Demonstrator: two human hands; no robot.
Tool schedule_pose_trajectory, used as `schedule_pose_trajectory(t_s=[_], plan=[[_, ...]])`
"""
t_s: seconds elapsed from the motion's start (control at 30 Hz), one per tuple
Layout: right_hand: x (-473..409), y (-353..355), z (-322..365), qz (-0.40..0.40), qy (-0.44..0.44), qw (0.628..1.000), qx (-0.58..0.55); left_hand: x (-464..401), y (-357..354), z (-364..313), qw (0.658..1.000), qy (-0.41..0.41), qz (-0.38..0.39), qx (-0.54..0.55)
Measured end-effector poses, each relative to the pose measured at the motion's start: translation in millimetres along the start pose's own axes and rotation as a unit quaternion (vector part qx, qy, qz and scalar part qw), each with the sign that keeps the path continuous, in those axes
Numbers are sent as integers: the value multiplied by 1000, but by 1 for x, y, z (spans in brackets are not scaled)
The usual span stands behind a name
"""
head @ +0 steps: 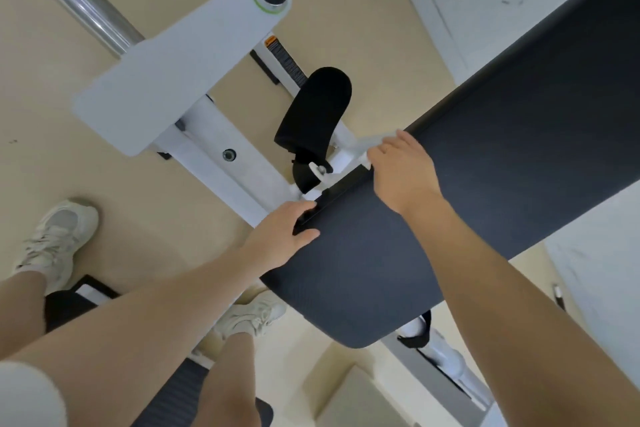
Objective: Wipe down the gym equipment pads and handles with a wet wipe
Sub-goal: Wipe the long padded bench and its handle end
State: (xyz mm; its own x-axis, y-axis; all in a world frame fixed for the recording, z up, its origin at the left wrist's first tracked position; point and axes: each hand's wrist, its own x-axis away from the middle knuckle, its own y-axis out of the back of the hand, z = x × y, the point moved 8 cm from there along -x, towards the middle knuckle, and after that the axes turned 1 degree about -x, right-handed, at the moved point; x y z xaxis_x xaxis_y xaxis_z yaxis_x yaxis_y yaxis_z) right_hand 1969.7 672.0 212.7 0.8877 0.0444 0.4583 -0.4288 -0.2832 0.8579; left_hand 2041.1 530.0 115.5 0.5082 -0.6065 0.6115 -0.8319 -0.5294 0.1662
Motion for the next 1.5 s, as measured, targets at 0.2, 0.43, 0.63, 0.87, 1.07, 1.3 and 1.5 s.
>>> schedule_pose_trajectory(t_s=[0.2, 0.43, 0.63, 0.87, 1.07, 1.3, 1.5], plan=[[20, -29, 61, 100, 97, 990, -11, -15, 6, -3, 996, 9, -75, -49], [9, -26, 34, 115, 130, 984, 49, -21, 8, -12, 996, 17, -83, 12], [-30, 20, -82, 9, 19, 991, 134, -54, 21, -95, 989, -70, -102, 75], [-12, 19, -74, -83, 41, 994, 64, -88, 20, -140, 986, -90, -141, -26], [-2, 19, -78, -115, 153, 979, 70, -86, 24, -144, 985, -64, -152, -53], [-36, 61, -166, -118, 24, 989, 82, -98, 24, -146, 993, -25, -102, -59], [-28, 65, -152, -154, -19, 987, 45, -87, 24, -149, 988, -19, -146, -47]])
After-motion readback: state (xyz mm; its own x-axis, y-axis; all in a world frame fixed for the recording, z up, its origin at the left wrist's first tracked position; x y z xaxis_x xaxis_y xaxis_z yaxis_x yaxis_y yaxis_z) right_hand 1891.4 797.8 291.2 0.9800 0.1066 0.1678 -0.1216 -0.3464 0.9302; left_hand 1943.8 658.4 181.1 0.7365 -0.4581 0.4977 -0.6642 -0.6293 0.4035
